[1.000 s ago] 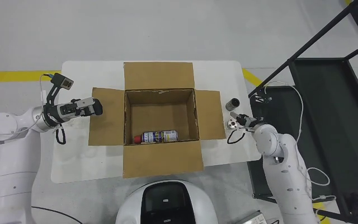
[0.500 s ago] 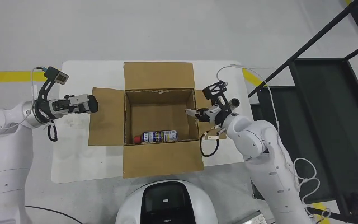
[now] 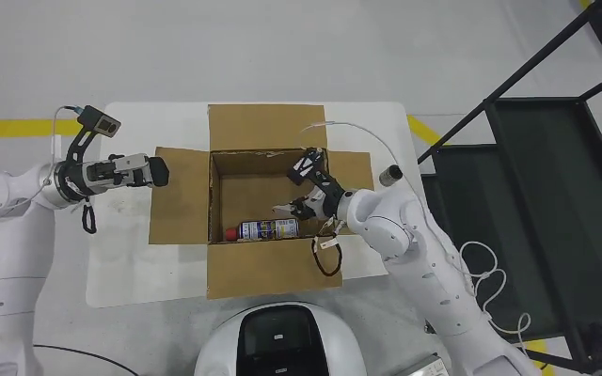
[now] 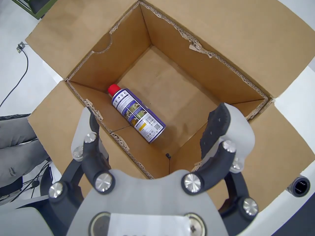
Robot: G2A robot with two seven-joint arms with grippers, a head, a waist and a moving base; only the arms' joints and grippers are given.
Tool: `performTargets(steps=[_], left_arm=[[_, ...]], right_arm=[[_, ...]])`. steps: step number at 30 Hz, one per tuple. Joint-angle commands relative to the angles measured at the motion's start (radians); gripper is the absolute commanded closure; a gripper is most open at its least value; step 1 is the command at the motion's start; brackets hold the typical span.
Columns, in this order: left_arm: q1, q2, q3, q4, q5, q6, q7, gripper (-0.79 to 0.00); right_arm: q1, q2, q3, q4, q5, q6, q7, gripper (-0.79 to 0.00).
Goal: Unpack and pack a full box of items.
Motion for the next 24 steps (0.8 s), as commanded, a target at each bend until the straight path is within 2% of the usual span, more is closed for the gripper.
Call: performTargets(steps=[1, 5, 8, 11, 16, 24], left_arm=[[0.000, 0.000, 0.000, 0.000, 0.000, 0.000, 0.000, -0.785], [0.000, 0.000, 0.000, 0.000, 0.000, 0.000, 0.000, -0.785], [0.008, 0.000, 0.004, -0.008, 0.004, 0.007, 0.020, -0.785], [0.012, 0.003, 0.009, -0.034, 0.041, -0.017, 0.017, -0.785], [0.007, 0.011, 0.005, -0.022, 0.048, -0.025, 0.025, -0.785], [0.007, 0.020, 0.006, -0.015, 0.061, -0.024, 0.024, -0.785]], right_arm=[[0.000, 0.000, 0.000, 0.000, 0.000, 0.000, 0.000, -0.785], [0.000, 0.001, -0.005, 0.002, -0.005, -0.017, -0.009, -0.785], [0.037, 0.003, -0.038, 0.066, -0.052, -0.126, -0.028, -0.785], [0.116, -0.001, -0.089, 0.151, -0.056, -0.205, 0.011, -0.785], [0.256, -0.019, -0.198, 0.277, -0.063, -0.307, 0.054, -0.785], [0.458, -0.072, -0.372, 0.544, -0.040, -0.343, 0.086, -0.785]])
